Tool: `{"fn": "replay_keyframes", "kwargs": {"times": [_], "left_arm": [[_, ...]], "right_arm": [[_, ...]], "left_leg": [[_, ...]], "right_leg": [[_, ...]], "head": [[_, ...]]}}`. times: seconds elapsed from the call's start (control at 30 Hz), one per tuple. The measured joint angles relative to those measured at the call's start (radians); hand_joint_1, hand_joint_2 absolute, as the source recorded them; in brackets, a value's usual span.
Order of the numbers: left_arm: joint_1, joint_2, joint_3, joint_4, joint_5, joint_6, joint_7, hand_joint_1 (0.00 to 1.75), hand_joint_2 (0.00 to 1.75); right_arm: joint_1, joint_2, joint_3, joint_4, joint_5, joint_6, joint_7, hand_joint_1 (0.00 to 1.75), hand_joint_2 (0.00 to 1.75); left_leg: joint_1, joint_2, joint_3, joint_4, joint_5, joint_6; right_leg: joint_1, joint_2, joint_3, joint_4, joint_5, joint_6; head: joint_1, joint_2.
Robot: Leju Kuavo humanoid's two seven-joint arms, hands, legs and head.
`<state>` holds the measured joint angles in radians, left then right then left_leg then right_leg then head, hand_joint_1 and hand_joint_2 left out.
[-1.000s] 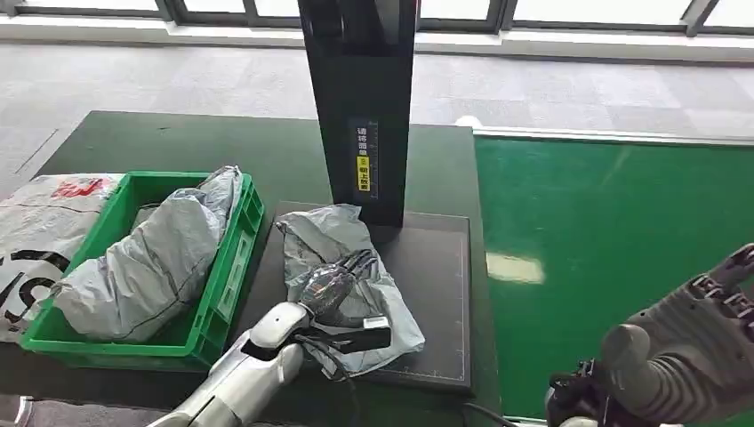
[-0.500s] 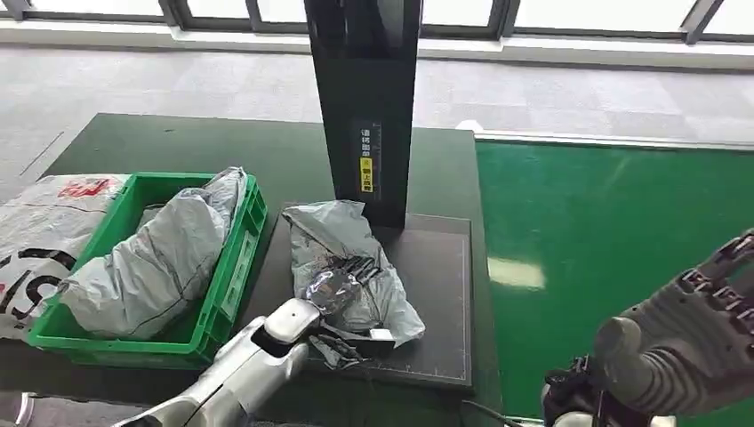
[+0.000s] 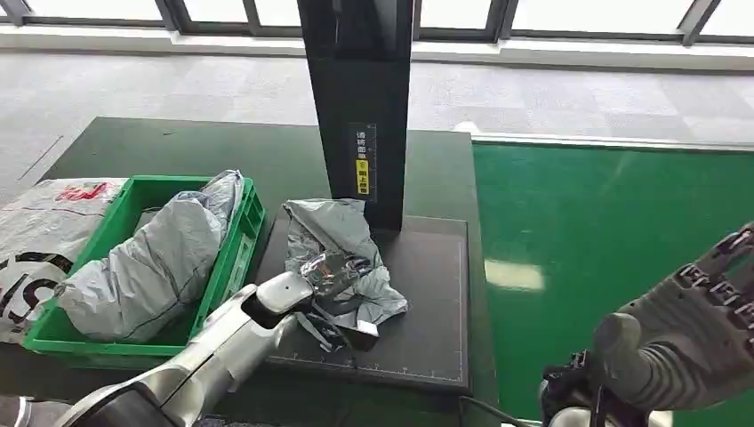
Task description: Moved the parcel from conveyor to table for the left to box.
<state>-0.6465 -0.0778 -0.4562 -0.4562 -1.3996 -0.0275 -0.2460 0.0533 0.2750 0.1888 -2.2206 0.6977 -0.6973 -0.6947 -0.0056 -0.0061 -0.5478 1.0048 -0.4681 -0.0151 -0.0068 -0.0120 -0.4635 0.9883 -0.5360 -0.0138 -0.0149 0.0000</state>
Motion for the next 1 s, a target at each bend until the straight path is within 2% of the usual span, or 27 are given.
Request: {"fn": "replay_keyframes", "kwargs": {"times": [0.17,0.2,0.27,0.4,0.5,0.67,0.83,1.0], "left_arm": [[0.009,0.003,0.000,0.000,0.024,0.059,0.003,1.75,1.75],[0.011,0.003,0.000,-0.001,0.034,0.091,0.006,1.75,1.75],[0.034,0.003,0.000,-0.010,0.066,0.199,0.013,1.75,1.75],[0.097,0.003,0.016,-0.091,0.124,0.423,0.034,1.75,1.75],[0.126,0.003,0.022,-0.137,0.143,0.472,0.037,1.75,1.75],[0.273,0.003,0.105,-0.474,0.402,0.690,-0.043,1.75,1.75],[0.399,-0.005,0.153,-0.777,0.460,0.712,-0.069,1.75,1.75],[0.464,-0.016,0.165,-0.918,0.462,0.717,-0.071,1.75,1.75]], "right_arm": [[0.000,0.000,0.000,0.000,0.003,0.000,0.000,0.00,1.75],[0.001,0.000,0.000,-0.002,0.005,0.000,0.000,0.00,1.75],[0.002,-0.001,0.000,-0.008,0.013,0.000,0.000,0.00,1.75],[0.021,-0.001,0.000,-0.024,0.027,0.000,0.000,0.00,1.75],[0.025,-0.002,0.001,-0.031,0.032,0.000,0.000,0.00,1.75],[0.042,-0.002,0.014,-0.049,0.042,0.000,-0.001,0.00,1.75],[0.043,-0.003,0.021,-0.058,0.048,0.000,0.000,0.00,1.75],[0.043,-0.003,0.027,-0.058,0.042,0.000,0.000,0.00,1.75]], "left_leg": [[0.000,0.001,0.004,0.000,0.000,-0.001],[0.000,0.001,0.010,0.000,0.000,-0.001],[0.000,0.002,0.011,0.000,0.001,-0.001],[0.000,0.002,0.007,0.001,0.000,-0.001],[0.000,0.001,0.000,0.001,0.001,-0.001],[0.000,0.004,-0.007,0.002,0.000,0.000],[0.000,0.005,-0.008,0.002,-0.002,0.002],[0.000,0.006,-0.009,0.002,-0.002,0.002]], "right_leg": [[0.000,0.002,0.000,0.000,0.000,0.000],[0.000,0.002,0.000,0.000,0.000,0.000],[-0.001,0.004,-0.001,0.000,0.001,-0.001],[-0.002,0.004,-0.004,0.000,0.001,-0.001],[-0.002,0.004,-0.010,0.000,0.001,-0.001],[-0.002,0.008,-0.018,0.001,0.001,0.000],[-0.003,0.008,-0.020,0.000,0.000,0.001],[-0.003,0.009,-0.020,0.000,0.001,0.001]], "head": [[0.000,0.000],[0.000,0.000],[0.000,0.000],[0.000,0.000],[0.000,0.000],[0.000,0.000],[0.000,0.000],[0.000,0.000]]}}
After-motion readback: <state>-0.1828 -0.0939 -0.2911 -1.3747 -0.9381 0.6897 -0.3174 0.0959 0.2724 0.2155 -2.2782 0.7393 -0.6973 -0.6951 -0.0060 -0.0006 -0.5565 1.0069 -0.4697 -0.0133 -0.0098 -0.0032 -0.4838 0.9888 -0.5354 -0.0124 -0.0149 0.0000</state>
